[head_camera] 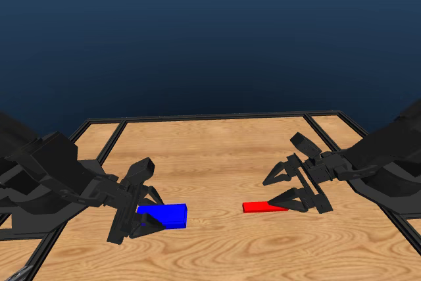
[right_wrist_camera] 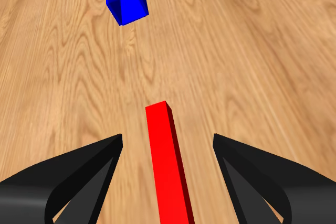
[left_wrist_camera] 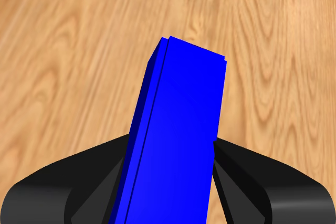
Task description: Insert peg into socket
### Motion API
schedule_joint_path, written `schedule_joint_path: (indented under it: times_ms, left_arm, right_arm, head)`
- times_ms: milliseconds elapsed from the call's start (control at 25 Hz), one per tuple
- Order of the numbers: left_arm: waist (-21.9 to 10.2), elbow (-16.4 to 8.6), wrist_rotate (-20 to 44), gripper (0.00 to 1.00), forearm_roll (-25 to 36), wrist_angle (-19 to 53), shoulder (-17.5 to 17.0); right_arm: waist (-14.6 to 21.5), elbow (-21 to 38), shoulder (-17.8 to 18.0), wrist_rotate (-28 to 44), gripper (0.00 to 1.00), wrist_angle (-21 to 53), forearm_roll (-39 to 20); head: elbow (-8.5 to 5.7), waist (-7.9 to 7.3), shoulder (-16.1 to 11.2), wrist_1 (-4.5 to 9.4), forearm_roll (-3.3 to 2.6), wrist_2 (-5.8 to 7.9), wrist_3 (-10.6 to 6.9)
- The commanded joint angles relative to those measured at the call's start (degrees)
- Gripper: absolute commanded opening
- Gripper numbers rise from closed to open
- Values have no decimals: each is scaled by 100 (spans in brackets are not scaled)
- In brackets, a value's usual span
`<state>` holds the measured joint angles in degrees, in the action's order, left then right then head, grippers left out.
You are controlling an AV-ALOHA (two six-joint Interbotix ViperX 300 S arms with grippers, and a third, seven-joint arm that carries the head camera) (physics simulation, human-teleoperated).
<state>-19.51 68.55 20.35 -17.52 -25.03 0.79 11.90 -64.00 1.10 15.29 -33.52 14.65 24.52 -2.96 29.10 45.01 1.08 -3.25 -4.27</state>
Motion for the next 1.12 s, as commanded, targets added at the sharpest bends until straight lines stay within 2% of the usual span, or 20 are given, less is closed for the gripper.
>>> schedule_joint_path:
  times_ms: [40,120,240,280,360,400,440,480,520,560,640,760,800,840,880,960,1000,1040,1080,1120]
  left_arm:
    - [-26,-292,-14,0,89,-157,191]
    - [-6,-313,0,0,103,-176,171]
    - [-26,-220,-22,0,135,-189,115]
    - [34,-310,-10,0,120,-185,123]
    - [-30,-257,31,0,120,-137,78]
    - [18,-228,3,0,119,-174,140]
    - [20,-282,13,0,112,-249,74]
    - [21,-214,-7,0,116,-213,101]
    - [52,-253,-52,0,141,-240,22]
    - [30,-219,-23,0,113,-225,35]
    - [3,-198,-24,0,139,-221,-12]
    - [67,-241,-16,0,119,-239,-95]
    - [118,-171,-11,0,73,-245,-92]
    - [86,-204,-43,0,106,-296,-142]
    - [100,-195,-73,0,82,-329,-180]
    - [130,-84,-51,0,86,-310,-178]
    - [132,-123,-19,0,69,-381,-225]
    - [131,-48,-7,0,72,-370,-211]
    - [126,-99,13,0,36,-456,-214]
    - [118,-46,13,0,36,-459,-226]
  right_arm:
    - [257,-86,185,239,100,-359,139]
    - [358,-90,312,349,100,-437,202]
    - [512,-79,526,501,100,-595,302]
    - [560,-132,652,558,100,-602,338]
    - [584,-99,849,681,100,-518,455]
    - [646,-98,920,679,97,-514,456]
    - [655,-97,1028,651,85,-501,489]
    - [697,-45,1093,622,91,-444,523]
    - [723,-16,1176,517,89,-325,576]
    - [791,-15,1312,371,0,-228,607]
    - [795,3,1456,51,0,-178,814]
    - [721,49,1300,-274,0,-443,1175]
    - [778,-10,1342,-533,0,-441,1265]
    - [807,-141,1377,-577,0,-469,1351]
    - [779,-14,1254,-710,0,-540,1437]
    - [816,-94,1272,-847,0,-593,1570]
    - [799,2,1277,-960,0,-532,1612]
    - [804,-40,1314,-1026,0,-493,1658]
    - [698,81,1212,-1161,0,-348,1744]
    - [776,32,1213,-1186,0,-531,1759]
  head:
    - [-57,114,-18,28,-44,127,-99]
    - [-56,120,-15,47,-48,143,-81]
    - [-58,138,-13,68,-62,187,-99]
    - [-59,146,-13,68,-69,205,-105]
    - [-61,151,-12,58,-74,223,-100]
    - [-61,152,-11,56,-75,227,-98]
    - [-62,152,-7,65,-76,231,-99]
    - [-61,153,-3,64,-78,241,-105]
    - [-60,154,2,69,-82,259,-107]
    - [-59,154,6,74,-84,270,-104]
    - [-57,151,16,76,-83,275,-79]
    - [-56,157,36,80,-83,269,-66]
    - [-56,159,42,72,-84,273,-60]
    - [-57,158,46,70,-83,273,-56]
    - [-63,151,58,72,-81,276,-41]
    - [-66,140,73,70,-79,286,-22]
    - [-66,135,84,68,-78,288,-18]
    - [-65,132,90,65,-77,287,-15]
    - [-62,125,103,58,-73,282,-10]
    - [-57,118,118,49,-69,274,-3]
